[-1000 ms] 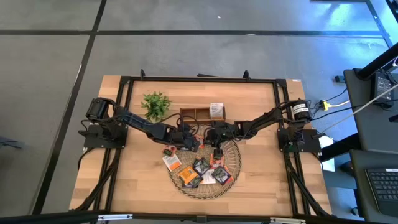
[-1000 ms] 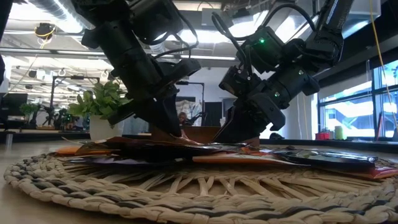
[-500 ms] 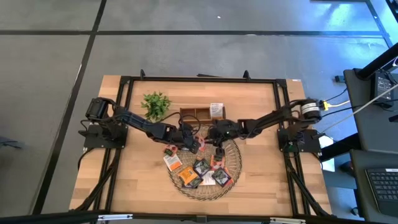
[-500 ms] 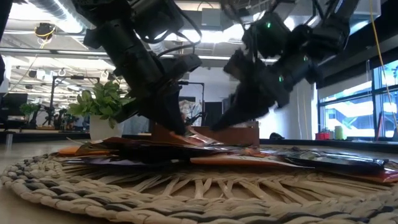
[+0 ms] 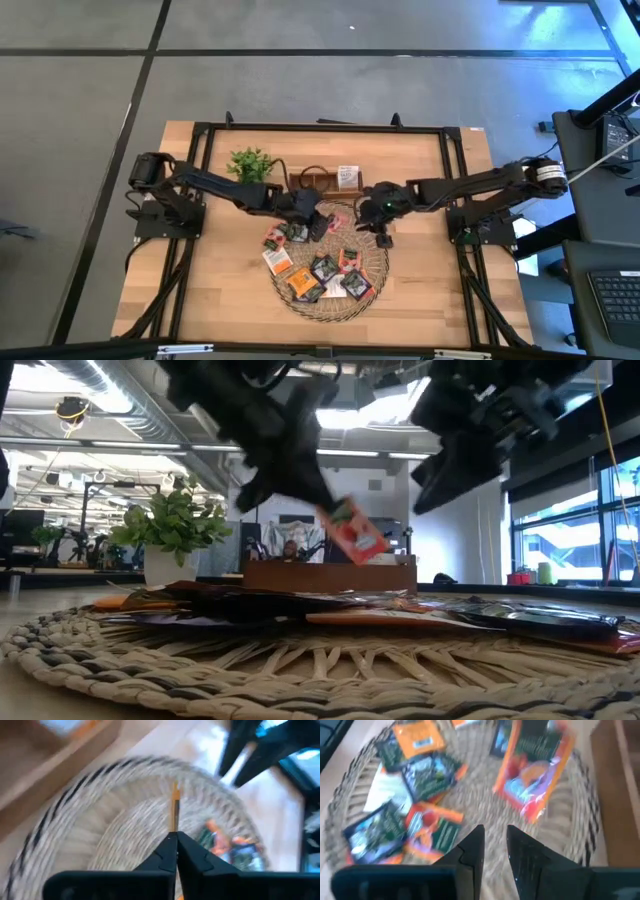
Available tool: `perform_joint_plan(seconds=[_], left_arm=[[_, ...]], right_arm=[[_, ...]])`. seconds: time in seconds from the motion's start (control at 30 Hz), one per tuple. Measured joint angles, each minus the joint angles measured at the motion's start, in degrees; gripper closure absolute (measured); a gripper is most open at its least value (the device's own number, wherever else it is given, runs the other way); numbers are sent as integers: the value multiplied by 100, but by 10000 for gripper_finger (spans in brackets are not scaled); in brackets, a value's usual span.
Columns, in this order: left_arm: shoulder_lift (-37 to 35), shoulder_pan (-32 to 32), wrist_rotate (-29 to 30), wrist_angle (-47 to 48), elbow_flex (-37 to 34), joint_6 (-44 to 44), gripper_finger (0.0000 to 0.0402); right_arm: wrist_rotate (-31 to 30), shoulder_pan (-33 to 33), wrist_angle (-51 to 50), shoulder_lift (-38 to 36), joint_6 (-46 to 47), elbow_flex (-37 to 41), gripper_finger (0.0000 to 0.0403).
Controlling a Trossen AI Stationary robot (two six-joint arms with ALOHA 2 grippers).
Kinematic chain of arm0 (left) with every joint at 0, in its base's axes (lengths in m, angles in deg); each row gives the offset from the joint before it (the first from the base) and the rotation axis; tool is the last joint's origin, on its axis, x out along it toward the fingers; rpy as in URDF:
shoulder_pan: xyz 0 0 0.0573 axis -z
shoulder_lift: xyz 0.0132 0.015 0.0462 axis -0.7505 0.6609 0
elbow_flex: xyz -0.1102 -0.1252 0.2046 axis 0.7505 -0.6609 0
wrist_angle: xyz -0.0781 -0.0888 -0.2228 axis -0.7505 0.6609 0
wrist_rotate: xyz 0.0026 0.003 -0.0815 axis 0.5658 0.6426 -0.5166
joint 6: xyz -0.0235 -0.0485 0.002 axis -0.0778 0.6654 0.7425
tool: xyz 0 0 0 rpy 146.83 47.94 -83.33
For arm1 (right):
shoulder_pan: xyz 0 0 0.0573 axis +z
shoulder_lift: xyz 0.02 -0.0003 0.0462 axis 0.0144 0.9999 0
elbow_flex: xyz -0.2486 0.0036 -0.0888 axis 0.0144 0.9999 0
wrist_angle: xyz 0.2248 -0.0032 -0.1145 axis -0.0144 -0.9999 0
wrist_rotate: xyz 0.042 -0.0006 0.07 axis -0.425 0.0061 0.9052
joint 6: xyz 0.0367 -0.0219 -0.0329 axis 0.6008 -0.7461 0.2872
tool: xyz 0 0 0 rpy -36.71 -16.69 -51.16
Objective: Pick & Place Tea
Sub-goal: Put the orange and black tea bag into the middle section of the wooden organizer
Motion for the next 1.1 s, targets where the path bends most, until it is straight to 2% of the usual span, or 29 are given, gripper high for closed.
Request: perform_joint_plan(seconds=[0.13, 0.2, 0.4, 0.47, 0.73, 1.1], left_arm=[[-81, -304, -542, 353, 473, -848, 399], [-86, -482, -775, 916, 829, -1321, 399], [-50, -914, -695, 2935, 2048, -2700, 399], [-48, -1072, -685, 3259, 2297, -3072, 399], [32, -1647, -715, 3623, 2535, -4146, 399], [587, -2001, -822, 3557, 2538, -5036, 399]], right_arm=[[0, 139, -601, -202, 288, 0, 318], [-2, 240, -690, -197, 337, 0, 318], [-200, 596, -911, -131, 609, 0, 318], [-423, 721, -937, -131, 697, 0, 318], [-1200, 964, -851, -133, 751, 0, 318], [-1362, 970, -631, -115, 737, -4, 318]])
